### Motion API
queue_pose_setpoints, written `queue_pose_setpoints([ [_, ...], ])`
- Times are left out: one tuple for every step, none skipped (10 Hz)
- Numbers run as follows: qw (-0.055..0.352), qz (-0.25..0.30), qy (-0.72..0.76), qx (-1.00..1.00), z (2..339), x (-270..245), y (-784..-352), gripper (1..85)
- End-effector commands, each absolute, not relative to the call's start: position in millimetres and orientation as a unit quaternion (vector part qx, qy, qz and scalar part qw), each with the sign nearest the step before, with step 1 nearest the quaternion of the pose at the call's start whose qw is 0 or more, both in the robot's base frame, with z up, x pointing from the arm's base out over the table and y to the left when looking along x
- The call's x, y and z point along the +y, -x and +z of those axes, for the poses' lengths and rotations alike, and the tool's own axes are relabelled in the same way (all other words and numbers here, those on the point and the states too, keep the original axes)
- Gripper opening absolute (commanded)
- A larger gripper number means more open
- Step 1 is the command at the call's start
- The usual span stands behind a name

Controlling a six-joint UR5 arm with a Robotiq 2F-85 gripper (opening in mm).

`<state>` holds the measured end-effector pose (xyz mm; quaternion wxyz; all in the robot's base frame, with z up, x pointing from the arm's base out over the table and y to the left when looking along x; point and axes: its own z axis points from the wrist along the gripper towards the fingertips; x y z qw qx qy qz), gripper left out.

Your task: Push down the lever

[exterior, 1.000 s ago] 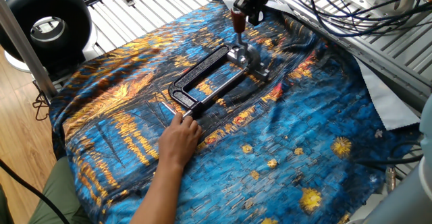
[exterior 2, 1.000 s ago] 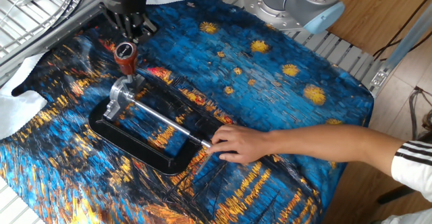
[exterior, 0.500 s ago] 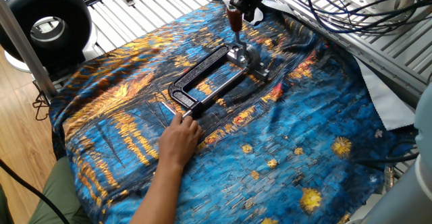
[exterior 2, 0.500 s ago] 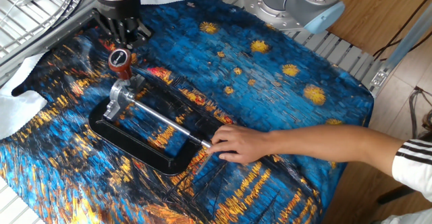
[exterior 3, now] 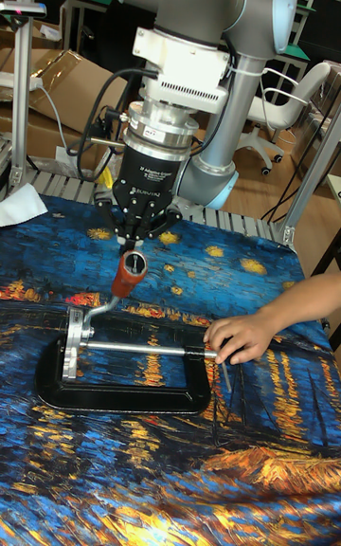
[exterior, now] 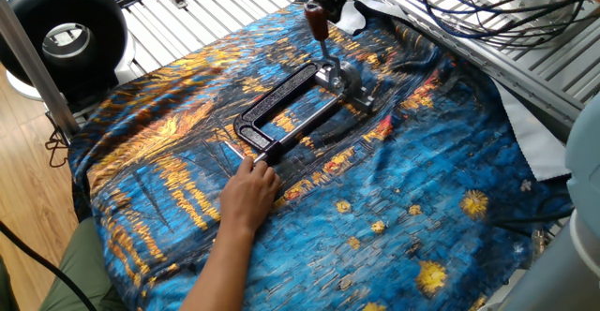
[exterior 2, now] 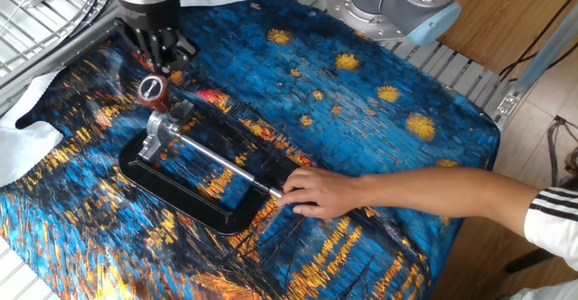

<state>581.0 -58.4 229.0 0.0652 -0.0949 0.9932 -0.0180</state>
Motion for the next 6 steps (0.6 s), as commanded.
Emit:
queue_pose_setpoints([
  [0.094,-0.001,0.108,0.99,229.4,-52.8,-600.3,1.0],
  [0.1,-0.002,0.113,0.989,227.9,-53.5,-604.9,1.0],
  [0.105,-0.005,0.121,0.987,226.3,-54.5,-609.4,1.0],
  [0.112,-0.008,0.126,0.986,224.1,-54.8,-614.9,1.0],
  [0.118,-0.01,0.13,0.984,222.4,-53.3,-619.7,1.0],
  [0.124,-0.013,0.134,0.983,220.8,-52.5,-624.4,1.0],
])
